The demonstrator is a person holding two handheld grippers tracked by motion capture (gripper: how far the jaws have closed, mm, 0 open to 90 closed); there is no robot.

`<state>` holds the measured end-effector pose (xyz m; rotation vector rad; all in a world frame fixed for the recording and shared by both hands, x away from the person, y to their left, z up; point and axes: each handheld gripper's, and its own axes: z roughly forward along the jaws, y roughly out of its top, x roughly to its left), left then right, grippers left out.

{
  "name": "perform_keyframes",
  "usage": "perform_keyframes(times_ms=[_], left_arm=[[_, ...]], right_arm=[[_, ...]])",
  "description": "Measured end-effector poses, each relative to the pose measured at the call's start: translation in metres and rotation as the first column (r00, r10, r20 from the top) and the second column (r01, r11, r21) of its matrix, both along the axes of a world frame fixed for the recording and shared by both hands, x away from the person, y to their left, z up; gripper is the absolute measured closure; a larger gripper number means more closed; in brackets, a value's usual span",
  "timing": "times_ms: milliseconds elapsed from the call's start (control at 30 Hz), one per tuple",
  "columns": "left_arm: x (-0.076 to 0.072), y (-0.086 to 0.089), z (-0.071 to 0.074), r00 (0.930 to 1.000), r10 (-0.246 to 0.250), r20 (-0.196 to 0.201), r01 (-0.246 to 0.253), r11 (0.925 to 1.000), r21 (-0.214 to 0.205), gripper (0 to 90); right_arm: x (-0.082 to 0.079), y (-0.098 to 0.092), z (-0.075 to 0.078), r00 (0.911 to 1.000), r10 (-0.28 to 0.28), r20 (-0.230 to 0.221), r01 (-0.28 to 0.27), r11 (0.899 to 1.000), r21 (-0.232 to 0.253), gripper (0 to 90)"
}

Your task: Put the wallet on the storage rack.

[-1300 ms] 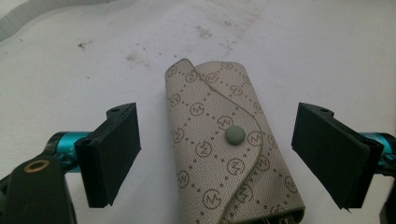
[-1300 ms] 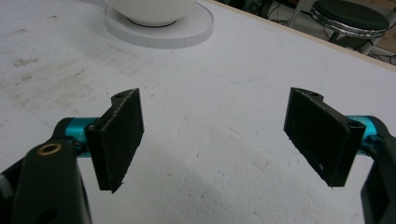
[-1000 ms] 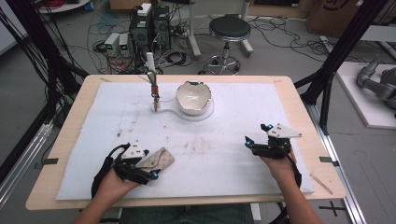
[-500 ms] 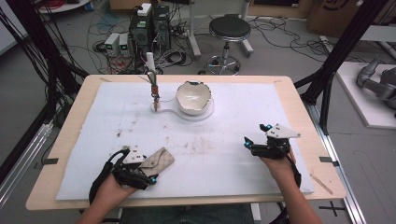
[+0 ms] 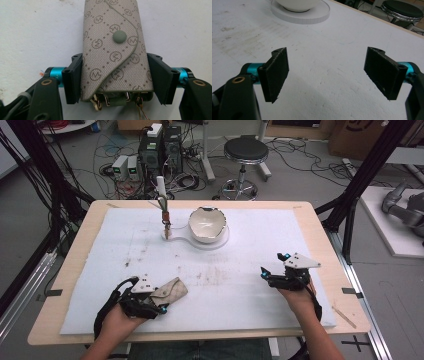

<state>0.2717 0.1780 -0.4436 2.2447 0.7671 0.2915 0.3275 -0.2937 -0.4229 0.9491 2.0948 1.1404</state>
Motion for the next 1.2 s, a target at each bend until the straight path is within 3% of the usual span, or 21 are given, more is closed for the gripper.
perform_keyframes(times_ms=[367,533,967,1200], left_arm=[[0.011,-0.006,0.020,0.9978,-0.021,0.064,0.024,0.9990,-0.039,35.4],[0.025,-0.013,0.032,0.9957,-0.037,0.085,0.040,0.9986,-0.034,35.5],[0.065,-0.036,0.083,0.9871,-0.051,0.151,0.059,0.9970,-0.049,35.5],[0.086,-0.048,0.101,0.9832,-0.056,0.174,0.060,0.9981,-0.017,35.5]], right_arm=[[-0.004,0.000,-0.002,1.0000,0.003,-0.004,-0.003,1.000,-0.010,20.4],[-0.011,-0.001,-0.002,1.0000,0.005,-0.007,-0.005,1.000,-0.011,20.4],[-0.014,-0.007,-0.002,0.9999,-0.011,-0.003,0.011,1.000,-0.005,20.4],[-0.011,-0.005,-0.004,0.9999,0.007,-0.010,-0.007,1.000,-0.002,20.4]])
